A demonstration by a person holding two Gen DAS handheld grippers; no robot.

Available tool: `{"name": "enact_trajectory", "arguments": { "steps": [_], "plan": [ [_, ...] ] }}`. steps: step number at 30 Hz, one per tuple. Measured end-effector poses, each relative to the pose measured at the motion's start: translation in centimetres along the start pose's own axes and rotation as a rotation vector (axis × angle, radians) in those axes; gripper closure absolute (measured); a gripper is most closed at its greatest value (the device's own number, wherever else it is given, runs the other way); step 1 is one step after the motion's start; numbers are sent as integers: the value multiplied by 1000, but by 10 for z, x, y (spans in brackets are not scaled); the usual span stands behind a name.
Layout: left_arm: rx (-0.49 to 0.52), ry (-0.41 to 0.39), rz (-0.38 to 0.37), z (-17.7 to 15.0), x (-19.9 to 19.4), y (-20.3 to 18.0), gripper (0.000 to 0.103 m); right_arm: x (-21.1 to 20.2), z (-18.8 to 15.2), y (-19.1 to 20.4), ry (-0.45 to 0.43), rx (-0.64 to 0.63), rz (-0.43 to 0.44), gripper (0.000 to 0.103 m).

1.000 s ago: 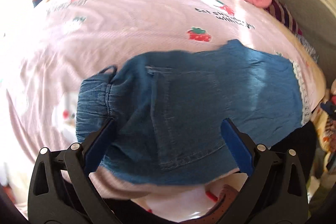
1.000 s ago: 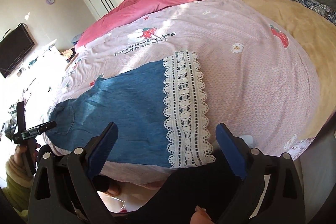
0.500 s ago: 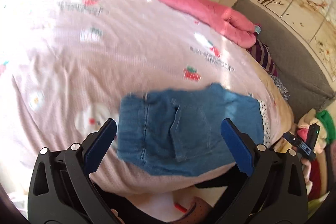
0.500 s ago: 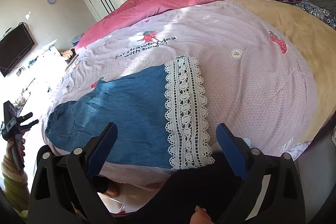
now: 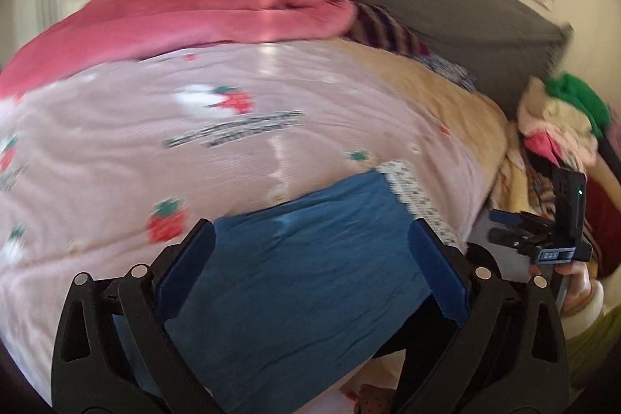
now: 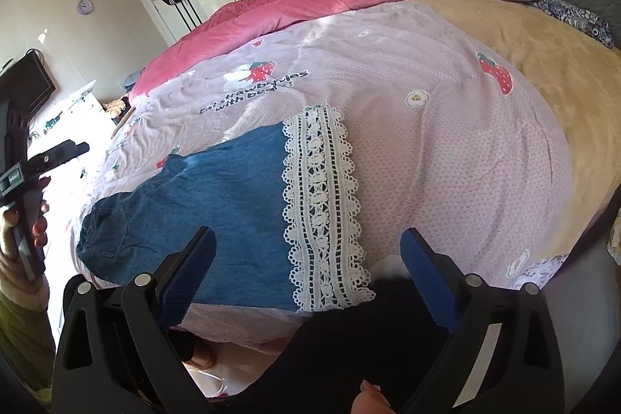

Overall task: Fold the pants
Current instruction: 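Grasp the lace hem end with the left gripper while the right gripper grasps it too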

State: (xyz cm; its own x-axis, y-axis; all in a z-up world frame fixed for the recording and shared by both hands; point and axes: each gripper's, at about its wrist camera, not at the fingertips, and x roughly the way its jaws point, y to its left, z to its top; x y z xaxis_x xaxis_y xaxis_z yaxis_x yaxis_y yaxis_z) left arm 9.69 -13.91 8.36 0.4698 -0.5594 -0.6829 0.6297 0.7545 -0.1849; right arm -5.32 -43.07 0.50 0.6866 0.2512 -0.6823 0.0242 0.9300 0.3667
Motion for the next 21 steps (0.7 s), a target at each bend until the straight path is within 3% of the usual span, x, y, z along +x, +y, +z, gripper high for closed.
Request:
{"name": "enact_trajectory", "arguments": {
  "steps": [5,13,18,21],
  "plan": [
    [152,89,-176,27,83,-54,10,16,-5,-3,37,19,9,8],
    [296,249,-246,41,196,-83,10,40,-13,-8,92,43,28,8],
    [331,320,-243,42,235,-84,10,54,-12,-11,124,53,34,8],
    [310,374,-305,44,251,-80,10,61,-11,-13,140,57,33,8]
  ]
}}
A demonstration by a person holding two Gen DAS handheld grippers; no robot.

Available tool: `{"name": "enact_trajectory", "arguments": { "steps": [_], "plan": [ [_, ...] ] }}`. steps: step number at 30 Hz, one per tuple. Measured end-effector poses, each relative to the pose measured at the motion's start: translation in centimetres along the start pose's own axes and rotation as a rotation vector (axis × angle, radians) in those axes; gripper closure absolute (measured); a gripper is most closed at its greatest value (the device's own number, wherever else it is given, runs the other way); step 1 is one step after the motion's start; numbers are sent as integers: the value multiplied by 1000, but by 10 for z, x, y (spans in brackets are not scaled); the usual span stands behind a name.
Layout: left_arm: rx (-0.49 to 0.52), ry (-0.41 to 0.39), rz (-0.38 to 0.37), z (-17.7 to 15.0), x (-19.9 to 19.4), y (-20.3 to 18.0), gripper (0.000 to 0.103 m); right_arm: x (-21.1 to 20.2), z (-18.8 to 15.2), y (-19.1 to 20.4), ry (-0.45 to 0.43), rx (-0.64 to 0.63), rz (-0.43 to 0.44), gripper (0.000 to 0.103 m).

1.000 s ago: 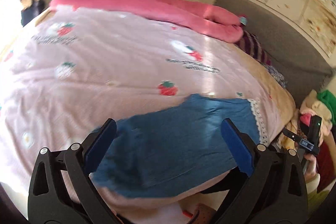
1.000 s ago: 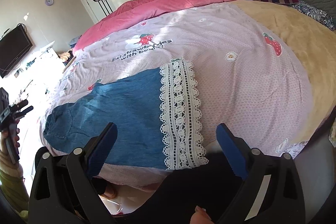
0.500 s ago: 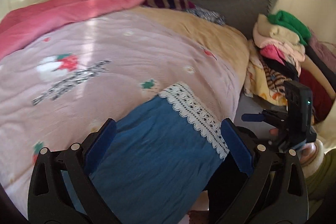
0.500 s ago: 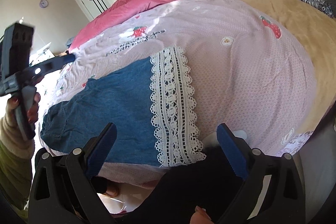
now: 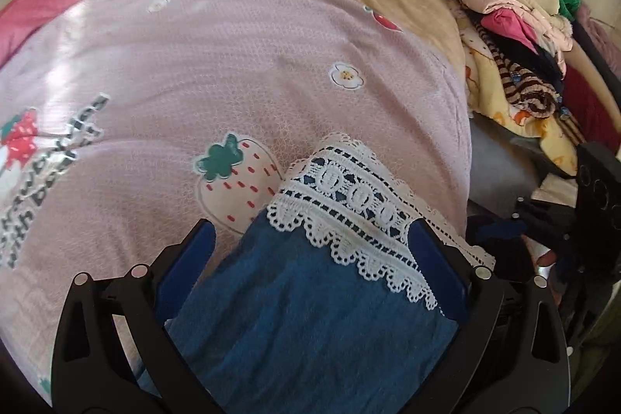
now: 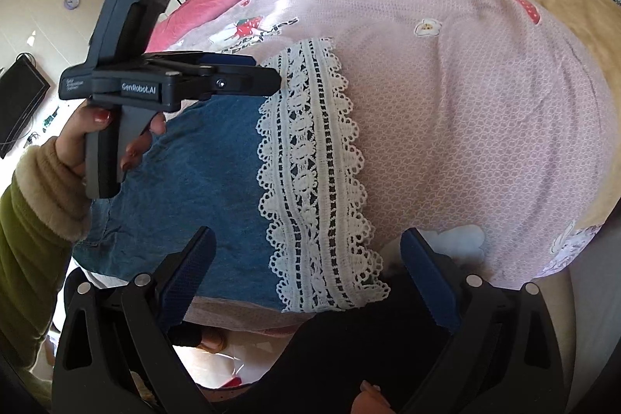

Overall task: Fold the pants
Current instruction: 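Grasp the lace hem end with the left gripper while the right gripper grasps it too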

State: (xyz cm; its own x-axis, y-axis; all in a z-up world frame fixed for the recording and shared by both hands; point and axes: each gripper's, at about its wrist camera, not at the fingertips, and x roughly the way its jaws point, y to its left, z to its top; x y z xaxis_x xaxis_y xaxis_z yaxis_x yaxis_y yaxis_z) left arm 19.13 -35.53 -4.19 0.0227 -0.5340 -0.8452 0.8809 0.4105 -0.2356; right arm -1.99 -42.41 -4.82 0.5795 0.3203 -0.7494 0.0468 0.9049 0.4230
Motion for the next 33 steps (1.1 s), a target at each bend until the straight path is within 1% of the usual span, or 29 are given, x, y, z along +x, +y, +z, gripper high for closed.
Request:
{"name": "enact_trajectory", "arguments": {
  "steps": [2,5,6,7,8,9,10,11,12,13,15,16,17,18,19,20,21,23,25,27,29,30,32,33],
  "plan": [
    [-29,22,-79,3,7,7,10,5,3,-2,12,6,0,8],
    [-39,48,-111,5,16,10,10,12,8,-1,24,7,8,8],
    [-42,50,-130,4,18,10,17,15,10,0,28,3,8,8],
    [-44,50,-151,4,19,10,33,18,11,0,34,0,11,8],
    [-32,49,-160,4,18,8,39,21,13,1,39,1,8,8],
    [-10,46,-138,2,17,7,52,23,14,2,42,1,3,8],
    [-3,47,-132,2,17,8,62,23,13,2,43,-2,3,8],
    [-5,47,-151,1,15,9,67,24,14,3,45,-6,-1,8],
    [-3,43,-164,0,12,10,81,26,14,4,48,-11,-7,8],
    [14,29,-172,-2,5,9,87,27,14,4,51,-14,-8,8],
    [37,3,-191,-5,-6,7,89,30,13,4,60,-18,-5,8],
    [46,-6,-211,-7,-12,5,89,32,12,5,70,-19,27,12],
    [54,-18,-211,-8,-18,4,89,34,11,6,78,-21,34,22],
    [59,-24,-212,-9,-21,4,89,34,10,8,76,-35,5,27],
    [64,-36,-218,-11,-25,3,89,33,9,11,69,-61,-27,37],
    [69,-54,-222,-13,-30,2,89,31,9,11,63,-62,-29,48],
    [70,-66,-233,-14,-33,2,89,26,9,9,52,-45,-21,52],
    [70,-96,-250,-17,-42,2,89,20,9,3,41,-18,-4,68],
    [69,-107,-256,-20,-45,2,89,17,8,-3,35,6,11,74],
    [68,-116,-258,-23,-48,3,89,13,7,-1,25,5,5,74],
    [68,-128,-256,-23,-49,2,89,10,9,0,-4,6,-4,68],
    [65,-129,-259,-23,-49,2,89,8,11,3,-18,4,-3,63],
    [64,-134,-259,-22,-49,2,89,6,17,8,-44,-12,7,28],
    [66,-134,-259,-23,-50,4,89,8,20,11,-47,-34,12,26]
  ]
}}
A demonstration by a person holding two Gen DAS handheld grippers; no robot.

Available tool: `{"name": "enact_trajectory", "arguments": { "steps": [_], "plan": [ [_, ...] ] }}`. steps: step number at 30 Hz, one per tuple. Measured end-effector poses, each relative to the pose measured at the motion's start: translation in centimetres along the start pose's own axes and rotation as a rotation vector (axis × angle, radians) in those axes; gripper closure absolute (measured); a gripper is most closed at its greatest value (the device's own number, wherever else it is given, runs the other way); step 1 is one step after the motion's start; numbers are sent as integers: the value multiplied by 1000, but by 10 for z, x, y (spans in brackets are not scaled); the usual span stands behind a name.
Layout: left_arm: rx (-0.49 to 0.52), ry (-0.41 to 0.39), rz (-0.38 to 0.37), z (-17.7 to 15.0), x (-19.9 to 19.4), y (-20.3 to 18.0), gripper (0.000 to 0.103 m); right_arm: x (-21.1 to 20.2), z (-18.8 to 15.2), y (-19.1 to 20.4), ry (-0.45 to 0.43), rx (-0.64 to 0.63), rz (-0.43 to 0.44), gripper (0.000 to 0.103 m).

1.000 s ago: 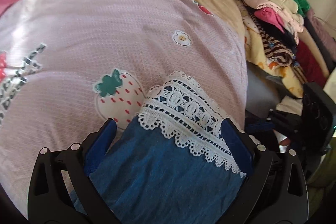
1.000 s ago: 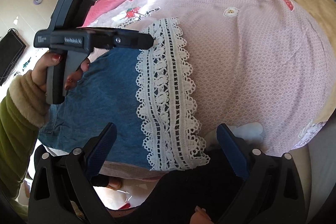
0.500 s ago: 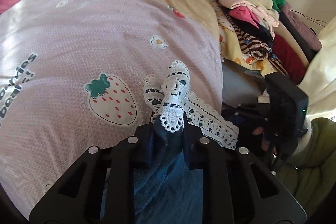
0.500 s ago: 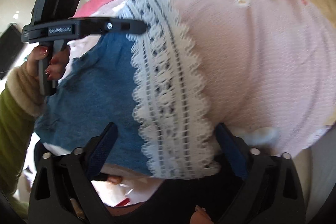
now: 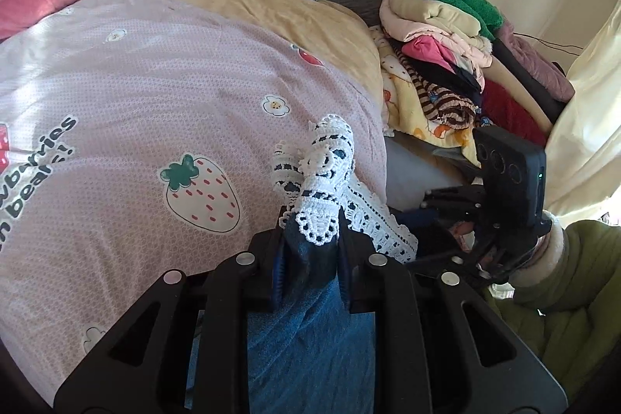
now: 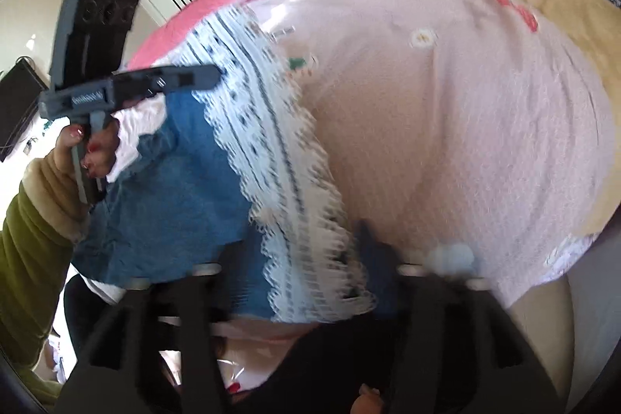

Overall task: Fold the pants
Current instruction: 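Grasp the lace hem end with the left gripper while the right gripper grasps it too, then lift the lace end with both grippers and fold it back over the pants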

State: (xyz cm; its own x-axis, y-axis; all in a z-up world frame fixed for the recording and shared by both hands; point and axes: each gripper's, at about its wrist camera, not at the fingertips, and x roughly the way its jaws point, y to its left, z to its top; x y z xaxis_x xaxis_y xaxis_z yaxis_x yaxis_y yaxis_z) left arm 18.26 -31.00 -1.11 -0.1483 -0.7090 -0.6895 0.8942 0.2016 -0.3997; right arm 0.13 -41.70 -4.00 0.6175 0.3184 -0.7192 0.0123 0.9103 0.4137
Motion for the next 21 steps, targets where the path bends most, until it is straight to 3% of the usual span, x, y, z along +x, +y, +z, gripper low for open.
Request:
{"name": "enact_trajectory", "arguments": {
  "steps": [3,4,7,9,10,11,12,16,21],
  "plan": [
    [7,-4,0,1,-1,-2,89,19,6,0,42,-33,-8,30],
    [11,-6,3,1,-2,-3,89,25,6,-1,55,-28,4,42],
    [18,-12,7,3,-4,-5,89,24,3,6,50,-55,16,48],
    [23,-18,9,3,-7,-6,89,21,-2,10,55,-71,18,59],
    [22,-20,8,4,-9,-5,89,18,-3,10,57,-73,37,76],
    [23,-21,15,4,-10,-5,89,15,-3,8,56,-58,73,83],
    [24,-23,17,4,-11,-5,89,11,-3,8,54,-42,118,83],
    [17,-57,20,2,-24,-5,89,-5,-2,22,18,-49,164,84],
    [-2,-99,49,-5,-48,-2,89,-20,6,53,-26,-100,176,84]
  ]
}}
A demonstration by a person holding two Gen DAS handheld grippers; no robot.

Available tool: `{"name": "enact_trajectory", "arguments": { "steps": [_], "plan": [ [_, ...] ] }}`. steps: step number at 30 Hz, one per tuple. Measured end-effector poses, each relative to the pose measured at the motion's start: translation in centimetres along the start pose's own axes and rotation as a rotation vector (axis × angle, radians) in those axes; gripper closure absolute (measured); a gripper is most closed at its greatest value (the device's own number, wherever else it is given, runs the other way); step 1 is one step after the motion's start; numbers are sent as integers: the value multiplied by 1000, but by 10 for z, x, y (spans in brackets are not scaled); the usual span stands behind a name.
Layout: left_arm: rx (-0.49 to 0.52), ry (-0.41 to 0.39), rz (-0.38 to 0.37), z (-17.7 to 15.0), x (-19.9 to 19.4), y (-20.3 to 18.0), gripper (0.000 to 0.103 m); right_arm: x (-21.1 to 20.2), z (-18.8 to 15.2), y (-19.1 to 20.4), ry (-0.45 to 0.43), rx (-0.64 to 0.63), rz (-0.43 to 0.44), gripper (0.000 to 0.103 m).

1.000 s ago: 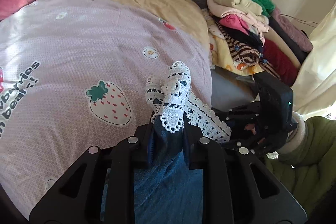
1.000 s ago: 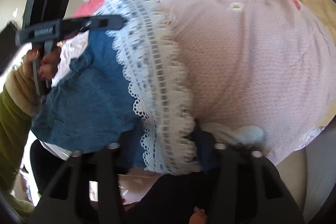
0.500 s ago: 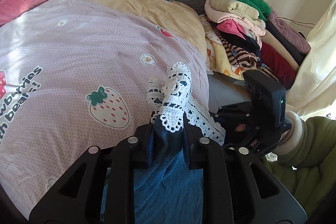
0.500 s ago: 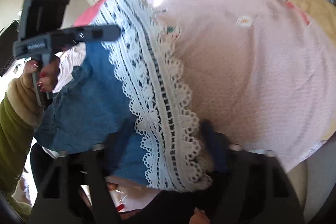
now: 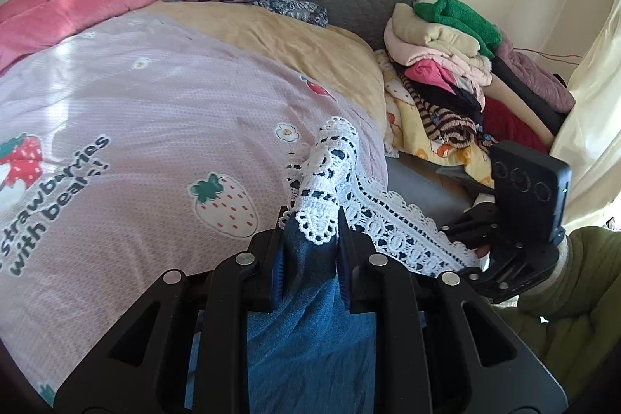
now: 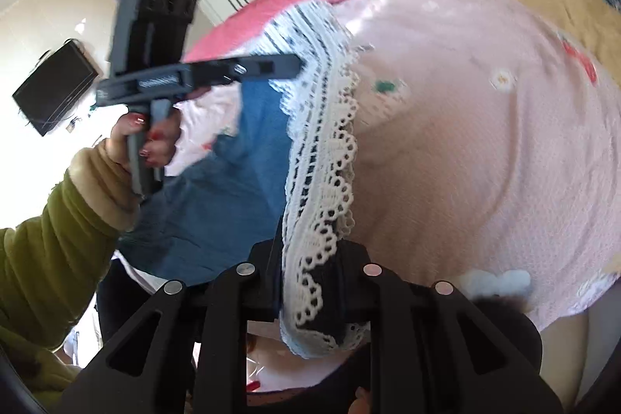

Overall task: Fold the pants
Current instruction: 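Lift the lace end with both grippers and fold it back over the pants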

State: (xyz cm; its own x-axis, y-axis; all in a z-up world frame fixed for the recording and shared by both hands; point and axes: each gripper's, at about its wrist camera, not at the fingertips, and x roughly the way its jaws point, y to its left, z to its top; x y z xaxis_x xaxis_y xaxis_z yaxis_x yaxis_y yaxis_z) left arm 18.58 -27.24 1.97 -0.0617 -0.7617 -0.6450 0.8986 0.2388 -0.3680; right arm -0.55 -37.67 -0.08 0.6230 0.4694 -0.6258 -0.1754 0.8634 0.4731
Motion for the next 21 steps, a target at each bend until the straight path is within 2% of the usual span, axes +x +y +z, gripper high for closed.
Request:
{"name": "enact_trajectory", "arguments": {
  "steps": [9,15,20,21],
  "plan": [
    [-91,-84,40,-42,-63,21,83,21,19,71,37,-150,76,84],
    [-182,-92,89,-93,-95,45,78,76,24,123,144,-255,101,84],
    [-296,-97,168,-127,-117,68,54,121,16,164,193,-369,37,84],
    [-337,-105,202,-132,-123,72,42,129,12,171,193,-401,15,84]
  ]
}}
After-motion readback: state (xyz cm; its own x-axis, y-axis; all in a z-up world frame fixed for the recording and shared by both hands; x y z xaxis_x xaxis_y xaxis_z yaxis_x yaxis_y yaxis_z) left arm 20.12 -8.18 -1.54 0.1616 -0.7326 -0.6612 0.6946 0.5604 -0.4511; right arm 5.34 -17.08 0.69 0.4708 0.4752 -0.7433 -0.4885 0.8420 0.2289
